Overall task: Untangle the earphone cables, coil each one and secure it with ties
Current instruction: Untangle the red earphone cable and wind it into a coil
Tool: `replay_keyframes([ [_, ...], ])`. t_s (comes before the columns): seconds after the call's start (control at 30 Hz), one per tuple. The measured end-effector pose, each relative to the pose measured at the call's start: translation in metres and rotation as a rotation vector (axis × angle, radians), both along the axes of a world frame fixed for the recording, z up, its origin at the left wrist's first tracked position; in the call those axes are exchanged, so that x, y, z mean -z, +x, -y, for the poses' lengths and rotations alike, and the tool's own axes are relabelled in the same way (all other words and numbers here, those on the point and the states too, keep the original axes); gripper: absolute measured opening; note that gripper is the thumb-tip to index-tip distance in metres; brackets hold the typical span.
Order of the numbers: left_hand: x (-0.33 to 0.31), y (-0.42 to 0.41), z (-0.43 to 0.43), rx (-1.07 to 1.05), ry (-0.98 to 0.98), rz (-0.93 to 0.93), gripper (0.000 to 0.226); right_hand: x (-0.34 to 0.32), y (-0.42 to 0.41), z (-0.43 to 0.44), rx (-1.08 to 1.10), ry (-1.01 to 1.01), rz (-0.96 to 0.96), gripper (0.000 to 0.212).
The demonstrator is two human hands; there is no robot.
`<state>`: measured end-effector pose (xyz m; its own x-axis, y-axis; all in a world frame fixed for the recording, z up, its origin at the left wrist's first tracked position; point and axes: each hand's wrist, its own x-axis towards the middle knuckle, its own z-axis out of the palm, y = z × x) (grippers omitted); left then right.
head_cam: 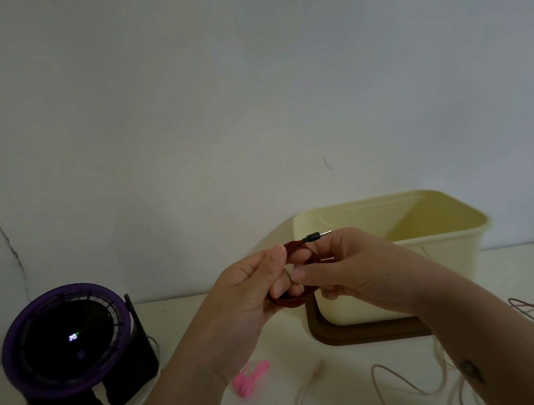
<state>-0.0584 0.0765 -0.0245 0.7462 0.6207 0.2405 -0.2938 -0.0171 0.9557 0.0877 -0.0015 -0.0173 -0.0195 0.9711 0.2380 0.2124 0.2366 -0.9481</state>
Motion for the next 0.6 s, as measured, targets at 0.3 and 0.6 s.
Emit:
replay_keyframes([
  [0.3,-0.003,-0.003,-0.008,0.031,-0.098,0.012,0.027,-0.005,0.004,0.001,0.013,-0.038,-0.311,0.006],
  [0.6,0.007,0.006,-0.006,-0.176,0.253,-0.188,0.037,0.002,-0.006,-0.008,0.213,0.009,-0.303,0.012],
])
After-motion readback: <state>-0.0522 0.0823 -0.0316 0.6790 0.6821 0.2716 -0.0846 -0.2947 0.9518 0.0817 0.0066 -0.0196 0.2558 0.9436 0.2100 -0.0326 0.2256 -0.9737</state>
